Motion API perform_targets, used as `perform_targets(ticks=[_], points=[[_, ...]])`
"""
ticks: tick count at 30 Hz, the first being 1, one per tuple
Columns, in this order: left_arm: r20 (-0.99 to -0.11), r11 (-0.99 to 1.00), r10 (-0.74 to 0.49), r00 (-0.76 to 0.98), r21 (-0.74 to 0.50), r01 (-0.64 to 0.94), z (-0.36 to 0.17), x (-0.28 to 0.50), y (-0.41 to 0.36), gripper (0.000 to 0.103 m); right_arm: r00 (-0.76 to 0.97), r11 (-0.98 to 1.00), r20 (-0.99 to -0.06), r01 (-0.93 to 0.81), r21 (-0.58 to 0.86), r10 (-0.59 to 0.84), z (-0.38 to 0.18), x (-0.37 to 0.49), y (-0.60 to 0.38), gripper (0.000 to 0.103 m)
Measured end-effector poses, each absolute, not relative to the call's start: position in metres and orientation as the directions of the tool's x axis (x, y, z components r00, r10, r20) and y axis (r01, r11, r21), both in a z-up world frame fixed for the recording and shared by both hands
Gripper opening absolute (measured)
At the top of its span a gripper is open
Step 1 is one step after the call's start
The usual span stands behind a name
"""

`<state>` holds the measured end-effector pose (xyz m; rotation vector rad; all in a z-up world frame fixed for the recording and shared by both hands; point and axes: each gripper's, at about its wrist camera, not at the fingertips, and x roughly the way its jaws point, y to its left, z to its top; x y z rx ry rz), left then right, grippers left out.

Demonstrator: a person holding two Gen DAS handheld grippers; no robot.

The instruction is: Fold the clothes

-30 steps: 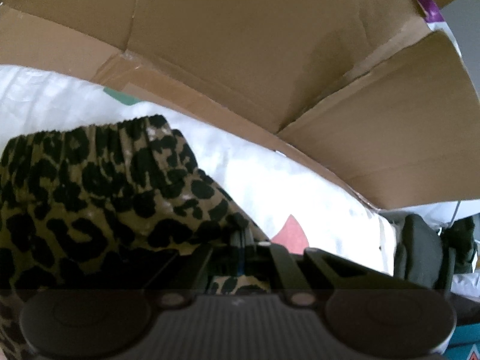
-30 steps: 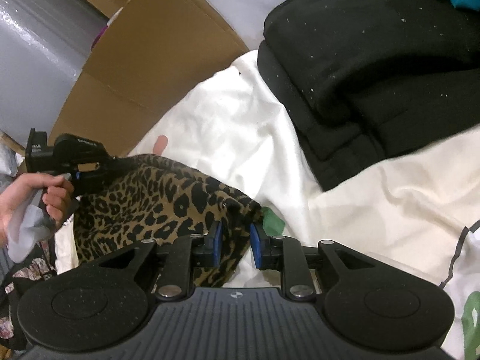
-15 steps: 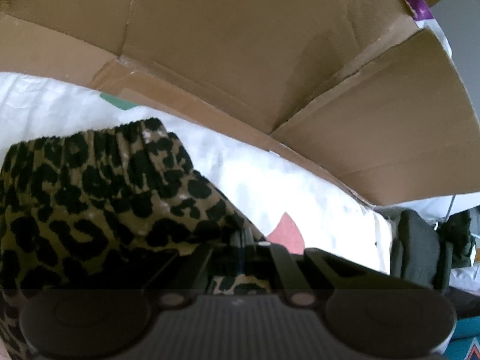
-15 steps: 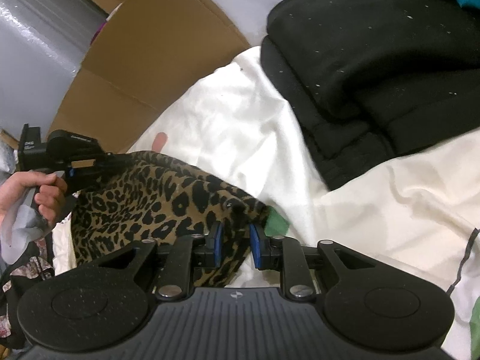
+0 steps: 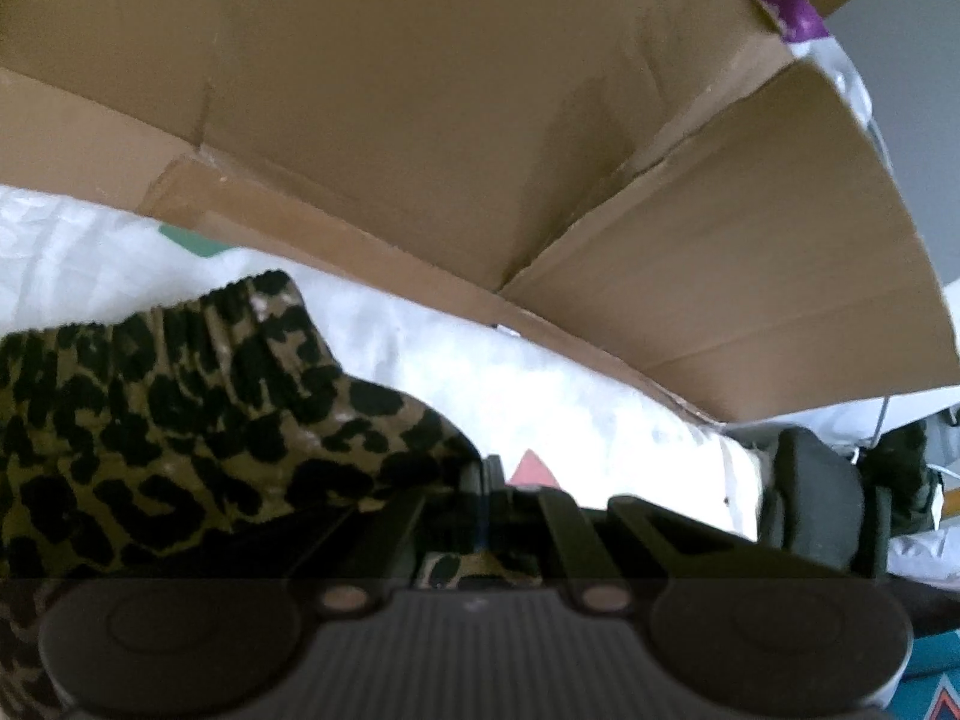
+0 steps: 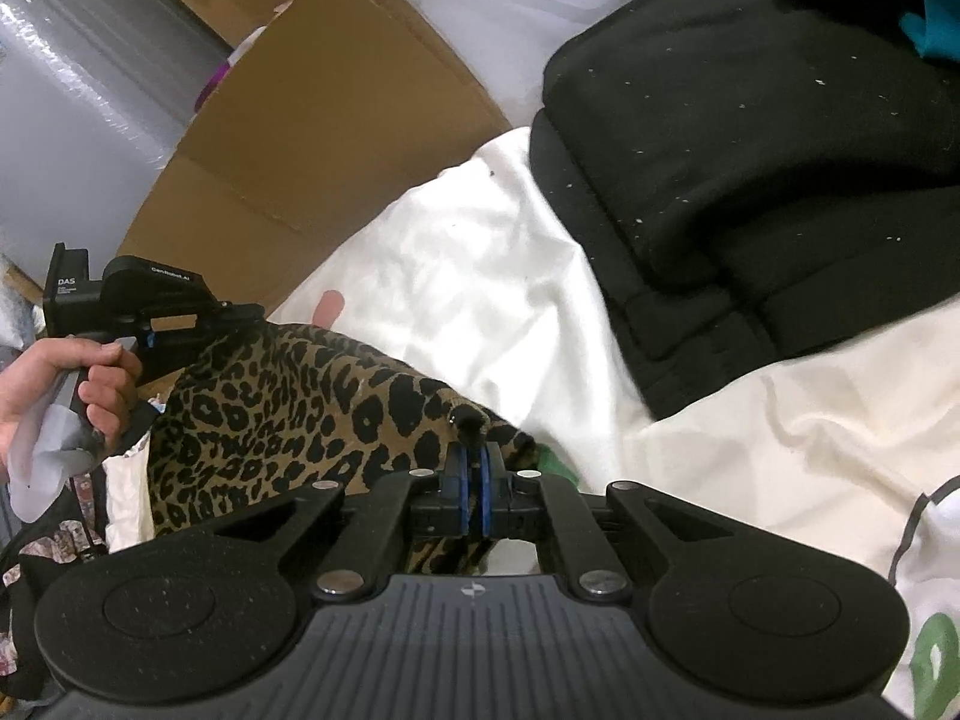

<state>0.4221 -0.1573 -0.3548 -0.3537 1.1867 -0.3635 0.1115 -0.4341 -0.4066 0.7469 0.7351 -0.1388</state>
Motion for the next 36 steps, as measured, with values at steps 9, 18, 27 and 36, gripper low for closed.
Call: perform_targets(ticks=[9, 18, 27, 36], points=[[-0.85, 0.902, -0.432, 0.302, -0.417, 0.115, -0.385, 0.432, -0.173, 0.001, 0.708, 0.751, -0.693, 0.383, 0.538, 0.136, -0.41, 0.107, -0.439, 0.002], [-0.835, 0.878, -0.476, 0.274, -0.437, 0.193, -0.336, 0.445, -0.156, 0.042, 0.713, 0.766, -0.693, 0.387, 0.513, 0.104, -0.388, 0.09, -0.441, 0.005], [-0.89, 0.923, -0.322, 0.323, -0.22, 0.315, -0.299, 0.464, -0.117, 0.041, 0.764, 0.812, -0.638, 0.312, 0.493, 0.093, -0.367, 0.094, -0.431, 0.005], [-0.923, 0.919, -0.264, 0.28, -0.152, 0.364, -0.33, 0.456, -0.129, 0.036, 0.712, 0.874, -0.691, 0.252, 0.416, 0.123, -0.382, 0.121, -0.41, 0.005]])
